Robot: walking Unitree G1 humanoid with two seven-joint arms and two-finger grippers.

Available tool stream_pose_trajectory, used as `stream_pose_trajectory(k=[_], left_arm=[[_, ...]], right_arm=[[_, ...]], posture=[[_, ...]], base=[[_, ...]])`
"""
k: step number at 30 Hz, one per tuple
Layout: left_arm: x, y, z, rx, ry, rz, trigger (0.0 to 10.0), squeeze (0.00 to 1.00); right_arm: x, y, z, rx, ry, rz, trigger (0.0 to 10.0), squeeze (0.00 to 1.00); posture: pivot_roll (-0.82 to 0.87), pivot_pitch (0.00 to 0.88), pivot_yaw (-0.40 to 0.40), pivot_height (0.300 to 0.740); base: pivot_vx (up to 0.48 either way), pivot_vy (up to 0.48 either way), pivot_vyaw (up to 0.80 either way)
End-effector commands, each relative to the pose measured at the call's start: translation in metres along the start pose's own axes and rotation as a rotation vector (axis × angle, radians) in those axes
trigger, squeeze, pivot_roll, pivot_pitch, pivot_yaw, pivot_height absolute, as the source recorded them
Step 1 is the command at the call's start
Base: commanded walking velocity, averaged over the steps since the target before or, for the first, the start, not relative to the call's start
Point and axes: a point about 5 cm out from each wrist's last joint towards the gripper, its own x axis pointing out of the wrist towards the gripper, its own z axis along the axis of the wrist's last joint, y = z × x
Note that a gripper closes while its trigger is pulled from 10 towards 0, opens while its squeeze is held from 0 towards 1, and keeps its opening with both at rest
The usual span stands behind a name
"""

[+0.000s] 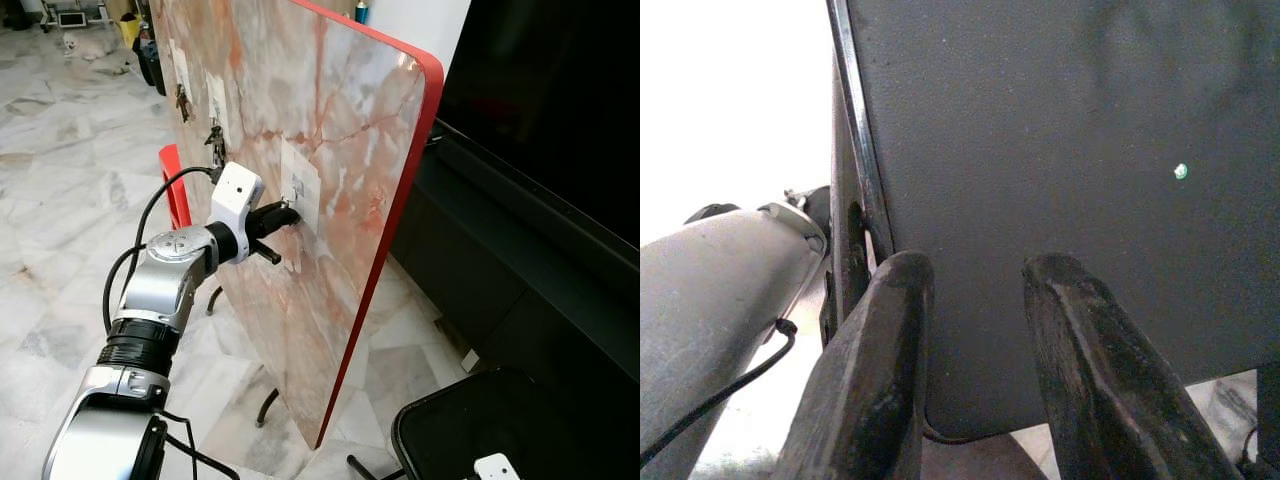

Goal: Hang keys on a hook

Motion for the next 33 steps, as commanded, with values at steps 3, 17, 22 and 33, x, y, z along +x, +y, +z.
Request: stream_pose_trajectory(k=[3, 17, 22, 33], left_arm=[[0.0108, -0.0155, 0.0146, 0.039, -0.039, -0.096, 10.0, 0.00], [0.0098, -0.0174, 0.0200, 0.052, -0.059, -0.102, 10.0, 0.00], [0.0096, -0.0153, 0.0217, 0.045, -0.067, -0.087, 10.0, 0.00], [0.0102, -0.0115, 0.0230, 0.041, -0.068, -0.060, 10.0, 0.00]], right_arm=[[-0.0001, -0.0011, 0.0015, 0.005, -0.003, -0.005, 10.0, 0.00], [-0.0001, -0.0011, 0.0015, 0.006, -0.003, -0.005, 10.0, 0.00], [-0.0001, -0.0010, 0.0017, 0.006, -0.003, -0.003, 10.0, 0.00], [-0.0001, -0.0013, 0.0015, 0.007, -0.003, -0.004, 10.0, 0.00]], posture=[[0.08, 0.000, -0.077, 0.737], [0.09, 0.000, -0.079, 0.737], [0.09, 0.000, -0.079, 0.737], [0.08, 0.000, -0.079, 0.737]], base=[[0.000, 0.000, 0.00], [0.000, 0.000, 0.00], [0.000, 0.000, 0.00], [0.000, 0.000, 0.00]])
